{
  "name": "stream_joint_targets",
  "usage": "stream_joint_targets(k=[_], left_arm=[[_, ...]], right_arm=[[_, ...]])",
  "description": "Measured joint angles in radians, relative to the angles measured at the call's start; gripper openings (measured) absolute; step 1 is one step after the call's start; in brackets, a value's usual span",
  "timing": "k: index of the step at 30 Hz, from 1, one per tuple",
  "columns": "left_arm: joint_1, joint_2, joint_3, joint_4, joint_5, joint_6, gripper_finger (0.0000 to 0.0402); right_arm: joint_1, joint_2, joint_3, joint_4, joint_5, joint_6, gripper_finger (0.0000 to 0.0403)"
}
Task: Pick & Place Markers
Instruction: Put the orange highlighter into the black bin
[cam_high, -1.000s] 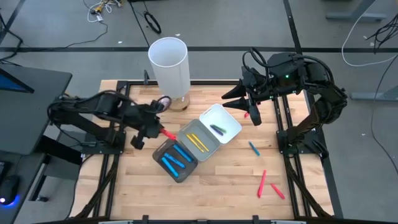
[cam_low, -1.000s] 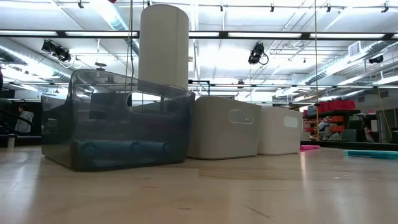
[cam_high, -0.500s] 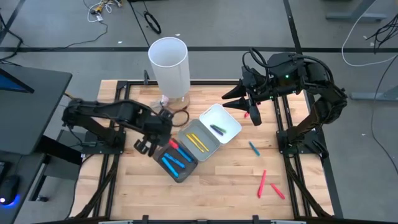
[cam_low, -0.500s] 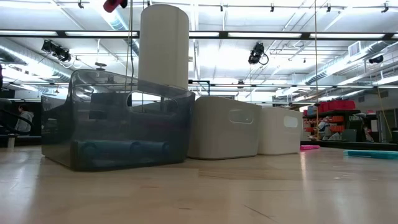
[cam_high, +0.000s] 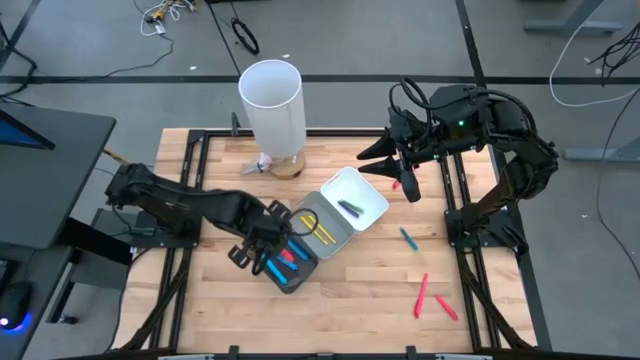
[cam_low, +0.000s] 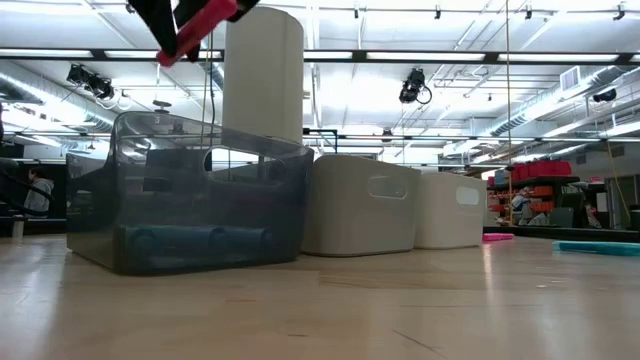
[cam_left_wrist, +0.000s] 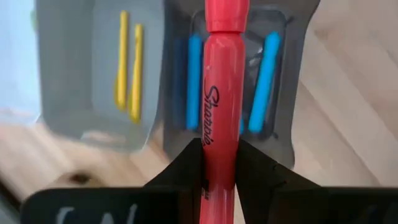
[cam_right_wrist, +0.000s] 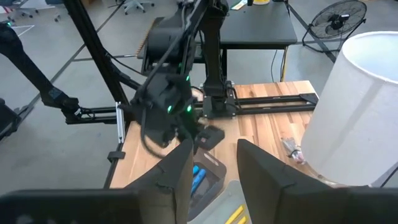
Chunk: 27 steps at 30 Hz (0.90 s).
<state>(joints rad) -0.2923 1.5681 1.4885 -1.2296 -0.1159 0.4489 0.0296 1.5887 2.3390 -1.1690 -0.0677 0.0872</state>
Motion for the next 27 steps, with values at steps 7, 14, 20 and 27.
stream_joint_targets(k=[7,14,20,27], left_arm=[[-0.016,0.003,-0.145,0.169,0.013,-0.039,0.0072],[-0.016,0.003,-0.267,0.301,0.039,-0.035,0.0072],[-0.016,0.059,-0.304,0.363,0.068,-0.033,0.0072],[-0.015,0.189,-0.305,0.38,0.1,-0.019,0.0072]], right_arm=[[0.0,0.0,0.0,0.0,0.0,0.002,0.0125],[0.0,0.0,0.0,0.0,0.0,0.003,0.0125],[0.0,0.0,0.0,0.0,0.0,0.005,0.0125],[0.0,0.0,0.0,-0.003,0.0,0.005,0.0125]])
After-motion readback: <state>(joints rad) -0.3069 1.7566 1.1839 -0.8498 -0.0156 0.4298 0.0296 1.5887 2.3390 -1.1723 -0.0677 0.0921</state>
